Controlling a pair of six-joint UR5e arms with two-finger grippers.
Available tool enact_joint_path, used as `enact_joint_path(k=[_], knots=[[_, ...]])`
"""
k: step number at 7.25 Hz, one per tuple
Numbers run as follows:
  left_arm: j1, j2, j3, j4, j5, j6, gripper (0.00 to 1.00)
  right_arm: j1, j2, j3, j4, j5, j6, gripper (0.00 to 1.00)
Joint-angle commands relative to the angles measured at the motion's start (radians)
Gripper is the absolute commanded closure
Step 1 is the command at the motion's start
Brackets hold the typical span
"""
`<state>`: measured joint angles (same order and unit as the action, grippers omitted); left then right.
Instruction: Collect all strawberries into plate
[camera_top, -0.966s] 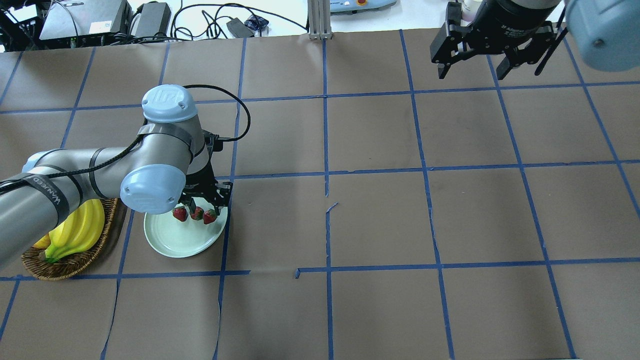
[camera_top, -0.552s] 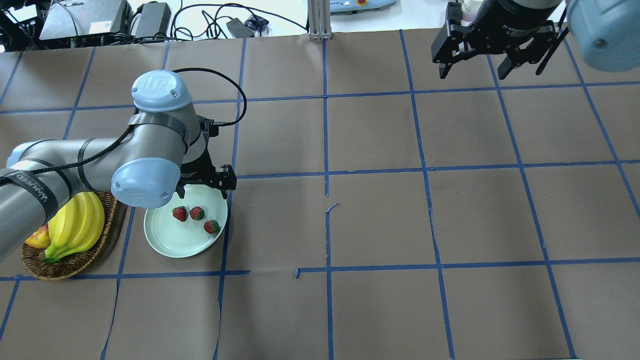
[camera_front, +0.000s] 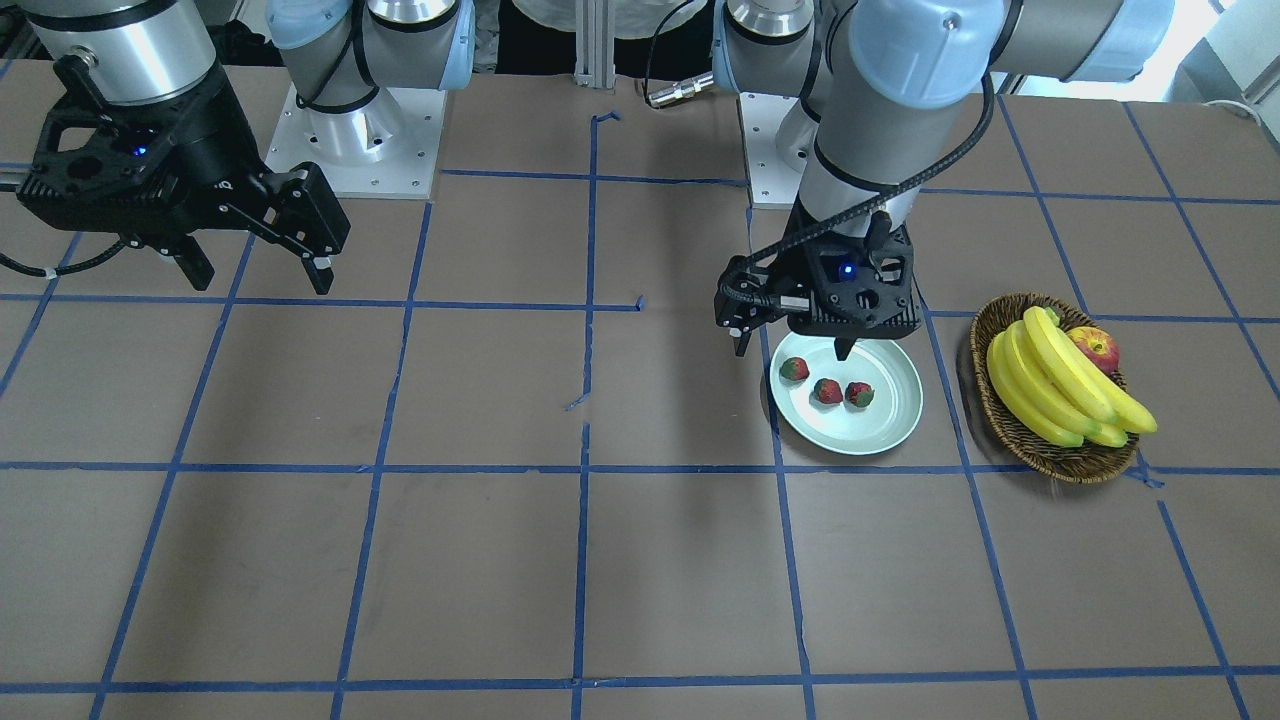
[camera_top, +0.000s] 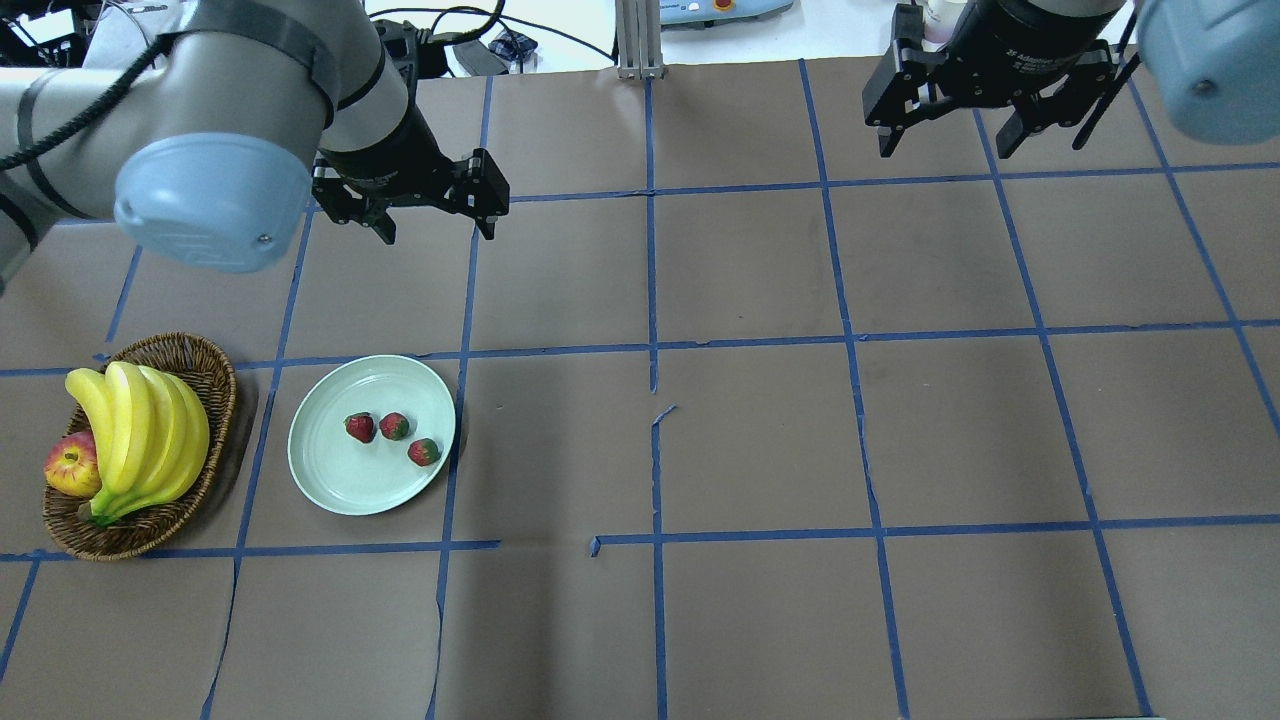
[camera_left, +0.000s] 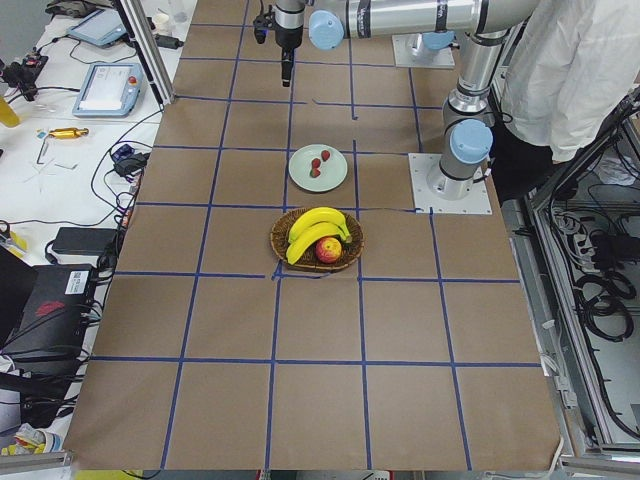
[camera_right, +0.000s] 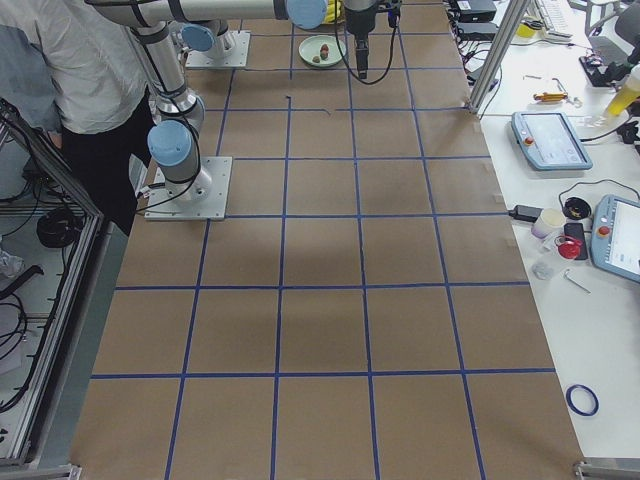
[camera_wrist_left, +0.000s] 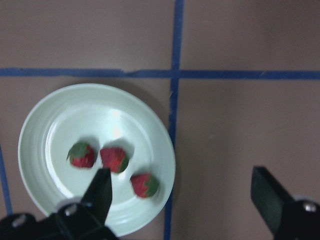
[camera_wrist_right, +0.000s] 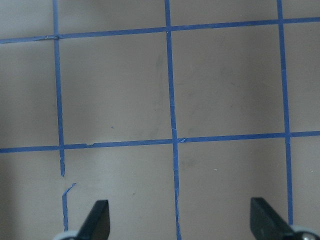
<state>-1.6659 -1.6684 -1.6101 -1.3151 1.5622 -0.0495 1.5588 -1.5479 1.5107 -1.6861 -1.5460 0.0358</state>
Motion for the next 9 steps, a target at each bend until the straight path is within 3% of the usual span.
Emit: enact_joint_path(k=[1,4,6,9], knots=[[0.027,0.058,0.013,-0.048,0.024,0.069,0.0,0.021,-0.004,0.0,-0.001,-0.009,-0.011,0.0],[0.031,0.062,0.108,-0.185,0.048,0.072,0.0,0.089,-0.004,0.016,0.008,-0.075,-0.063,0.0],[0.025,0.076,0.098,-0.266,0.044,0.063,0.0,0.089,-0.003,0.007,0.066,-0.068,-0.063,0.0],[0.025,0.055,0.104,-0.262,0.036,0.057,0.0,0.089,0.003,-0.01,0.072,-0.057,-0.06,0.0]])
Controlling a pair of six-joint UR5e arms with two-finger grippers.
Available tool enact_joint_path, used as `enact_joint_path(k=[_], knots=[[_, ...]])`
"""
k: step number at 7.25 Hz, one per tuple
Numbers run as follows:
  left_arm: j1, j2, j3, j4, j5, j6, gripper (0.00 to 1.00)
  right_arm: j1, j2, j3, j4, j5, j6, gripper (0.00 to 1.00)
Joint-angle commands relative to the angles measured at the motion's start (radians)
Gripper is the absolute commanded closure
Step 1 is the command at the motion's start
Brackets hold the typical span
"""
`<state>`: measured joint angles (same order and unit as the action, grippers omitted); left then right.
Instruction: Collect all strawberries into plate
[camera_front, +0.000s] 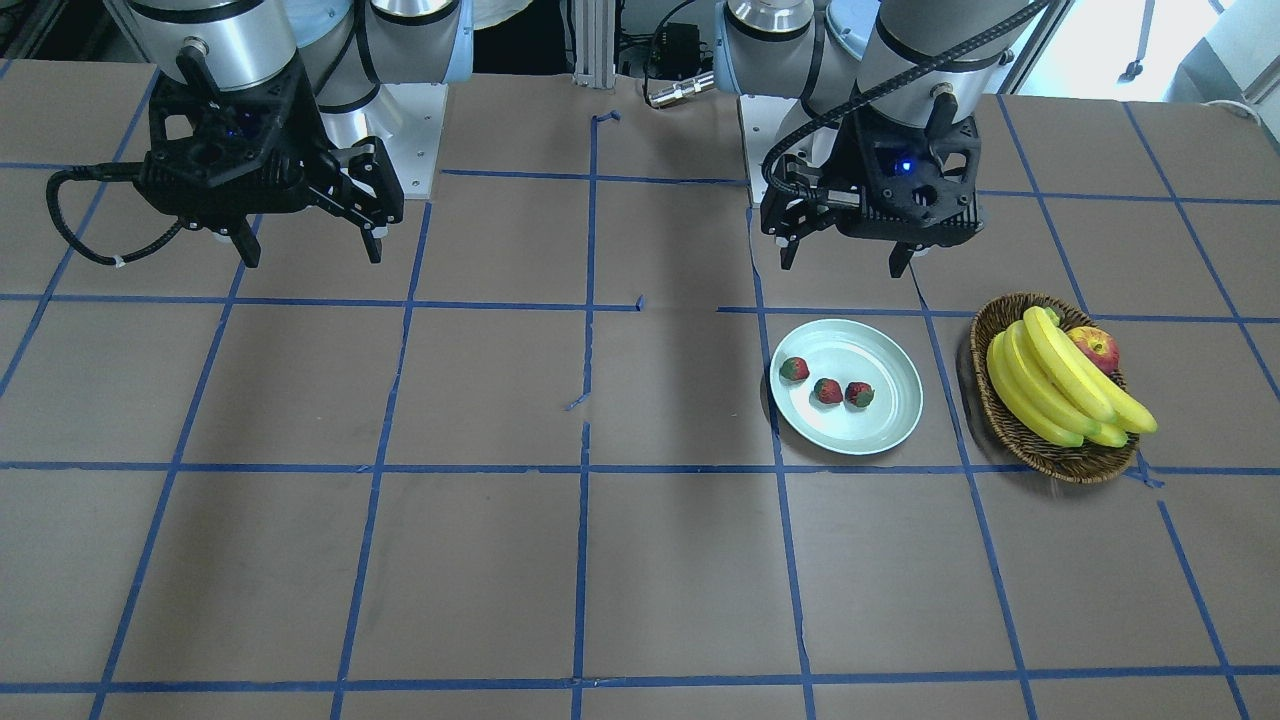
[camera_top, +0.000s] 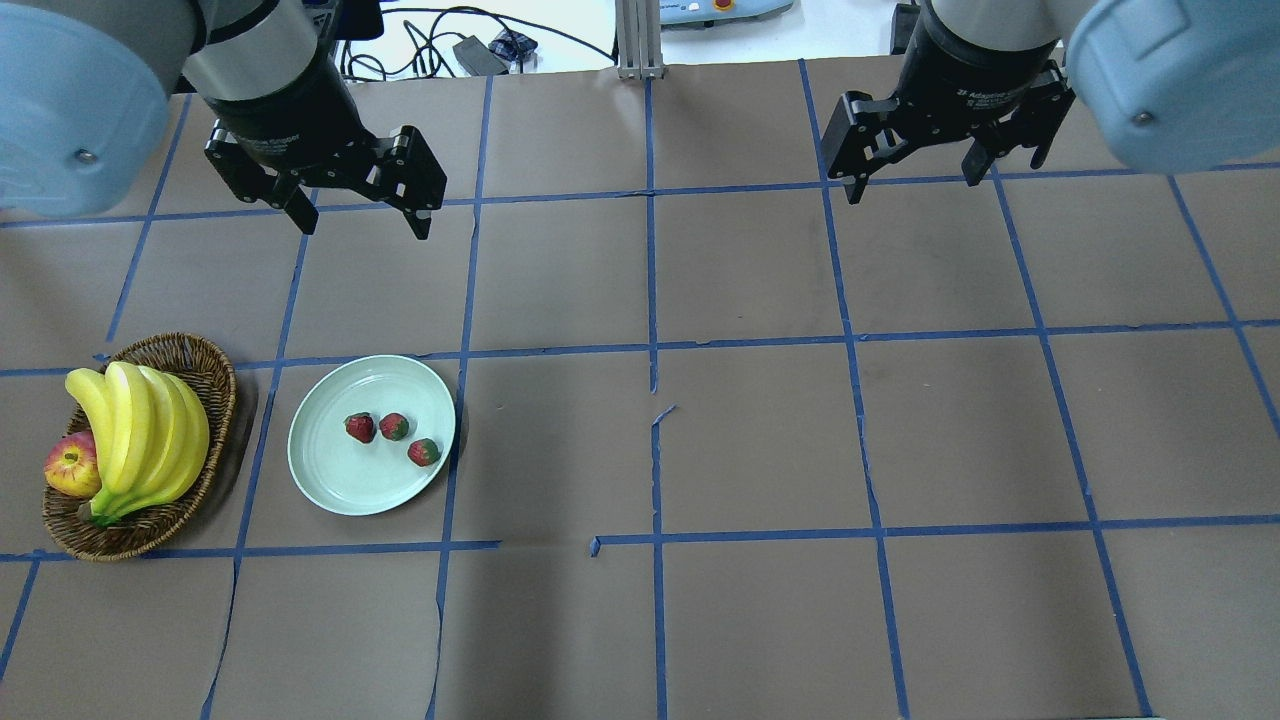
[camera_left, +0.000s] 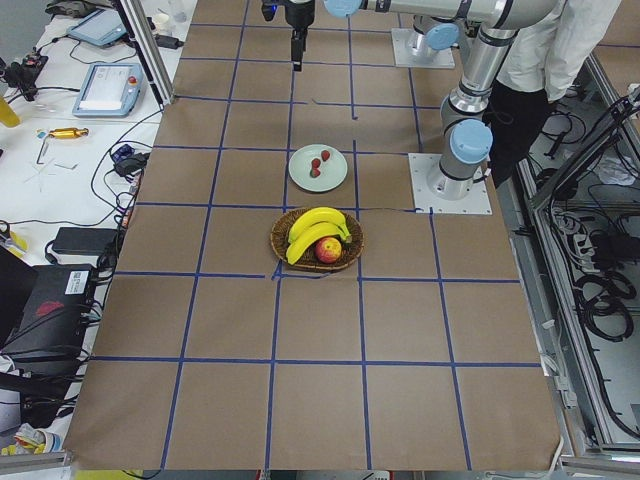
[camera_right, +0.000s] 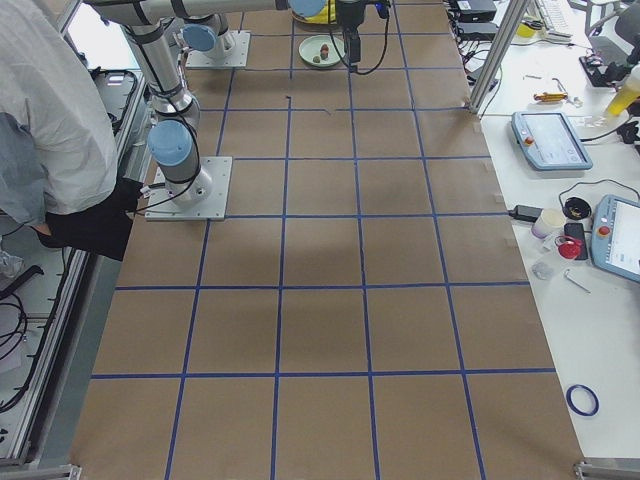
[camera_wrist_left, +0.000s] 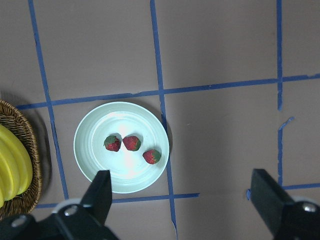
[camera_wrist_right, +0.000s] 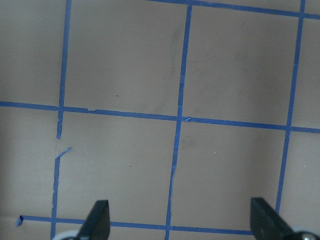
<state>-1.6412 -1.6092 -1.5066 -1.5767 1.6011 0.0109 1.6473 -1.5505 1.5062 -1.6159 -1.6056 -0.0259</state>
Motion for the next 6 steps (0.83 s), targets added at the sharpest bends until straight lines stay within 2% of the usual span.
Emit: enact_joint_path(k=[1,3,6], knots=[[0.0,-0.005,-0.001,0.0,-0.004,-0.043,0.0,0.0,0.006,-0.006,0.002,0.003,0.007,0.0],[0.0,-0.014,-0.004,0.004,-0.003,-0.063,0.0,0.0,0.012,-0.006,-0.042,0.004,0.018,0.0],[0.0,-0.009,-0.009,0.004,-0.009,-0.115,0.0,0.0,0.012,-0.009,-0.044,0.044,0.041,0.0]])
